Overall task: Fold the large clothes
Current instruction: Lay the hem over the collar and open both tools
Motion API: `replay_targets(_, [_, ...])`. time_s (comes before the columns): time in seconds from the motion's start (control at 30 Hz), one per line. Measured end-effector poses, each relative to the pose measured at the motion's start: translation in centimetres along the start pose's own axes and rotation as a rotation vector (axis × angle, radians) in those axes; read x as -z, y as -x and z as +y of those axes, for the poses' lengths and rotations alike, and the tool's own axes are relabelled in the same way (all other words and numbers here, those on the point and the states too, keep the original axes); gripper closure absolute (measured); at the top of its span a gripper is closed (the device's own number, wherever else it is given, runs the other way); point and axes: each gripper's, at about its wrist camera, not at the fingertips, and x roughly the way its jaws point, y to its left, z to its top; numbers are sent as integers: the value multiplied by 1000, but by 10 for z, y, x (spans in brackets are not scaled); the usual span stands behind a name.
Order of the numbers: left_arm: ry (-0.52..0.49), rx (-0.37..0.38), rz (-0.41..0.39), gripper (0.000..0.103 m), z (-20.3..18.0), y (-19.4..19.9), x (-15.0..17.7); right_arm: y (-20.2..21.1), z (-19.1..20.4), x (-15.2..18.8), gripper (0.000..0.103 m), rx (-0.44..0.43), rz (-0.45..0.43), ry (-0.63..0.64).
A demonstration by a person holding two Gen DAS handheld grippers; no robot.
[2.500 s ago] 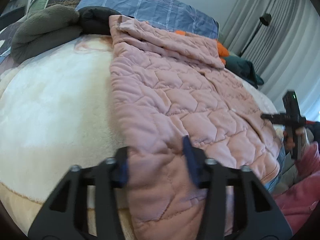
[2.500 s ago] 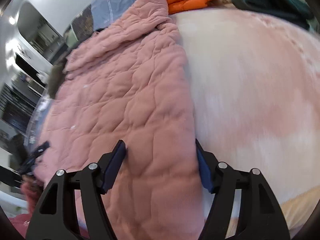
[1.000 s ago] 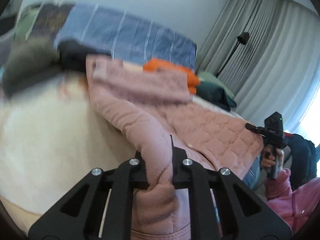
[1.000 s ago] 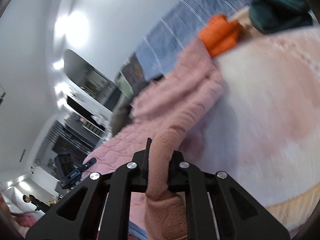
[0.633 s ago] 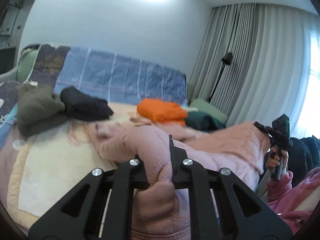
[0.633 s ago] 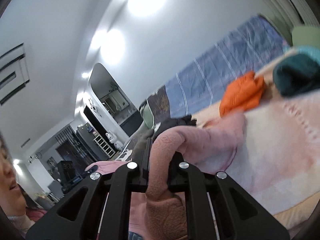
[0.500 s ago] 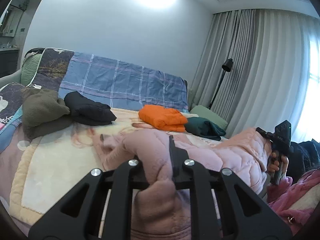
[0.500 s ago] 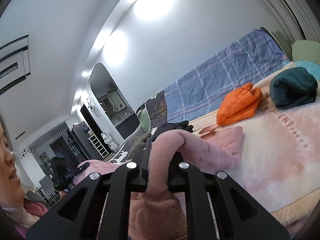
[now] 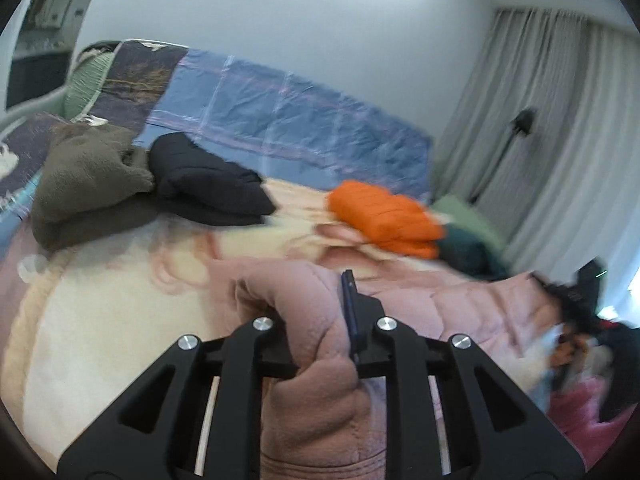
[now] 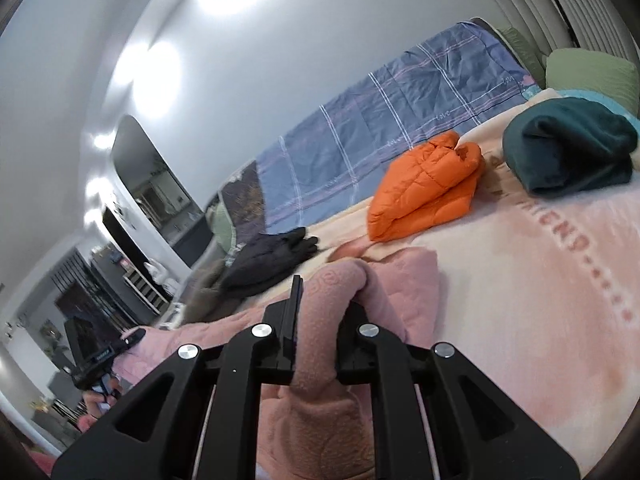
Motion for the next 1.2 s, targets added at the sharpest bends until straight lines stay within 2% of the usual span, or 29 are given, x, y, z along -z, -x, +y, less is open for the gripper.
replay_targets(0.07, [-21, -72, 46, 84, 10, -40, 3, -30, -13, 2, 92, 53, 28, 7])
replay_targets(0.2, [13, -191, 184, 83, 39, -110, 27, -94, -52, 22, 92, 210, 147, -11])
replay_targets(0.23, [11, -198, 187, 82, 45, -118, 35, -103, -61, 29, 91, 220, 155, -23])
replay_targets(0.33, [16, -150, 143, 81, 48, -107, 38, -99, -68, 32, 87, 182, 135, -55])
replay_targets(0.43, [6, -121, 145, 74, 46, -95, 34, -89, -54, 25, 80, 199, 152, 14])
replay_targets(0.47, [9, -109, 142, 65, 45, -90, 33, -84, -48, 23, 67, 207, 153, 41])
replay_targets(0.5, [13, -100, 139, 48, 42, -85, 32, -75, -40, 22, 57, 204, 149, 68])
replay_targets(0.53, [16, -99, 133, 36, 39, -76, 32, -68, -35, 23, 37, 202, 143, 79])
replay_targets(0.57, [9, -113, 116, 24, 33, -65, 34, -58, -29, 23, 35, 197, 126, 93])
replay_targets(0.67, [-48, -77, 98, 24, 16, -41, 40, -31, -14, 27, 35, 177, 111, 171])
replay_targets(0.73, [-75, -79, 97, 24, 10, -30, 46, -20, -10, 32, 35, 179, 109, 209])
replay_targets(0.83, [-81, -50, 133, 25, 6, -20, 57, -9, -12, 43, 35, 195, 138, 255])
replay_targets(1.03, [-95, -41, 197, 29, 4, -24, 71, -22, -15, 65, 35, 226, 258, 334])
replay_targets(1.2, [-118, -78, 222, 31, 1, -33, 71, -44, -1, 84, 34, 270, 342, 483])
